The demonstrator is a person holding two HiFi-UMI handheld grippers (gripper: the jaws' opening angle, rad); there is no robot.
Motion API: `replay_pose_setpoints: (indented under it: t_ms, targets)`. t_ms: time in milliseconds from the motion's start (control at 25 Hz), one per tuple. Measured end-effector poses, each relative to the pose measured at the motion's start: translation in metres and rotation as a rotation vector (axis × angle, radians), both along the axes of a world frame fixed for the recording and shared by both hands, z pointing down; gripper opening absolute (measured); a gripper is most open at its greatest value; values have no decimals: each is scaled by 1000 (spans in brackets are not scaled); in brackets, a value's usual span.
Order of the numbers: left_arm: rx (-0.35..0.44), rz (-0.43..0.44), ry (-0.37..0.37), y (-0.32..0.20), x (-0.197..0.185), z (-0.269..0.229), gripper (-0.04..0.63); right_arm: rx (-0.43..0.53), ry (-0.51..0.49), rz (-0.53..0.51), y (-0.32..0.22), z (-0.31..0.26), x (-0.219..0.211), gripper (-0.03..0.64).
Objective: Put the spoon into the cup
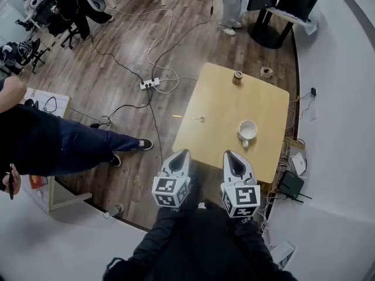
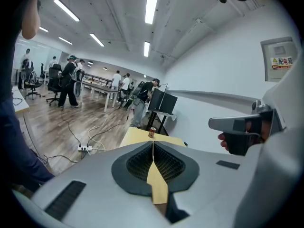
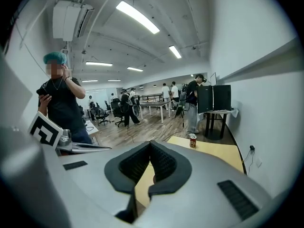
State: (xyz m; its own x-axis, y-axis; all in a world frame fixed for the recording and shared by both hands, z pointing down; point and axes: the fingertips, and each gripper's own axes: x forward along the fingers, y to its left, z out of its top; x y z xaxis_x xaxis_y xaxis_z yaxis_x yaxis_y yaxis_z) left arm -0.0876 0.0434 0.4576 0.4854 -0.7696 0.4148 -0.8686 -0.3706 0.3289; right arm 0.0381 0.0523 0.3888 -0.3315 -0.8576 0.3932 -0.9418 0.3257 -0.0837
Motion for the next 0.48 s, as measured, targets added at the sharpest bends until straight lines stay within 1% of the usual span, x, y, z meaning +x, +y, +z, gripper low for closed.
replay_pose_setpoints:
  t_ms: [160, 360, 480]
  targets:
    - [-52, -7, -2, -45, -14, 29, 35, -62, 10, -8, -45, 27, -16, 21]
    - [-126, -14, -4, -94, -29, 69, 35, -128, 33, -23, -88, 53, -27, 21]
    - [-174, -49, -20, -117, -41, 99, 34, -169, 45, -20, -107, 69, -29, 21]
